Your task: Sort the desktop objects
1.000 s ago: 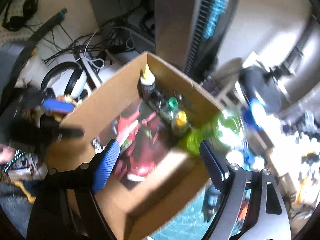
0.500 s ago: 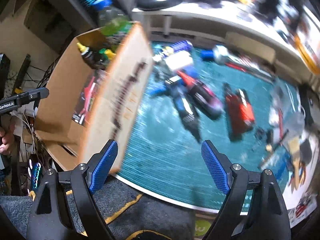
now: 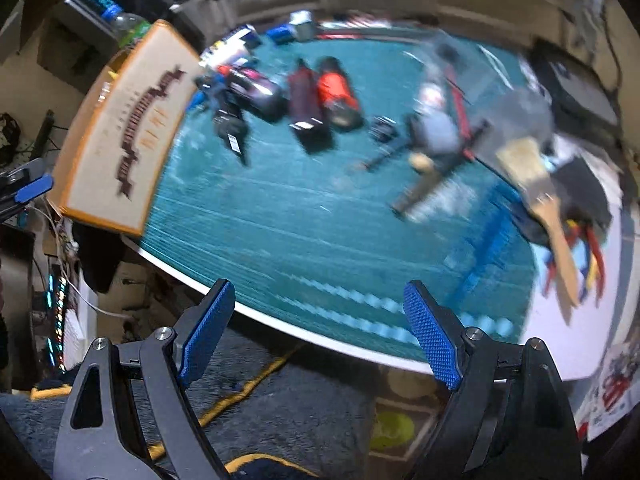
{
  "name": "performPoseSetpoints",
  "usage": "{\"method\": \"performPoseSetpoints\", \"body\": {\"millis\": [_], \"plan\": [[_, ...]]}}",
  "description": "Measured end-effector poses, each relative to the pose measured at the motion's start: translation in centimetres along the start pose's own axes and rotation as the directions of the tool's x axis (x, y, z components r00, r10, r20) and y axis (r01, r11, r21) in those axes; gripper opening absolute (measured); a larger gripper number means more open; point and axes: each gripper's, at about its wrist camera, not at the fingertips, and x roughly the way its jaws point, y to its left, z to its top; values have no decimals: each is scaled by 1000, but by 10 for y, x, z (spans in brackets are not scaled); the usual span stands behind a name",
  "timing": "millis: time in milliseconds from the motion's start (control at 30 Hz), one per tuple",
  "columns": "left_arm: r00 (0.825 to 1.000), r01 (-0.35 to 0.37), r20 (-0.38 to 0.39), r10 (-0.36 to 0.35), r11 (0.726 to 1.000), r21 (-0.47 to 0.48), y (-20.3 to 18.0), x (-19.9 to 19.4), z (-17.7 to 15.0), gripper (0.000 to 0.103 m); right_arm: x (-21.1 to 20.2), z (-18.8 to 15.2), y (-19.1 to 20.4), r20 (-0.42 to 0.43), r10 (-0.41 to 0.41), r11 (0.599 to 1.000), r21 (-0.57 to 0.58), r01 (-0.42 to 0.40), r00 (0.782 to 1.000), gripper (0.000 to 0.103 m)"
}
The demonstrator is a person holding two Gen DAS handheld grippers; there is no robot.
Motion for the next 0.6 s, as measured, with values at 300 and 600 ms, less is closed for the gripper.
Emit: {"method": "performPoseSetpoints", "body": {"millis": [300, 600], "plan": [[994, -101, -37, 103, 993, 56, -37, 38, -26, 67, -12, -19, -40, 27, -18, 998, 55, 16, 999, 86], [976, -201, 97, 193, 977, 73, -43, 6, -3, 101, -52, 2, -18, 173, -53, 999, 15, 51, 983, 103]]}}
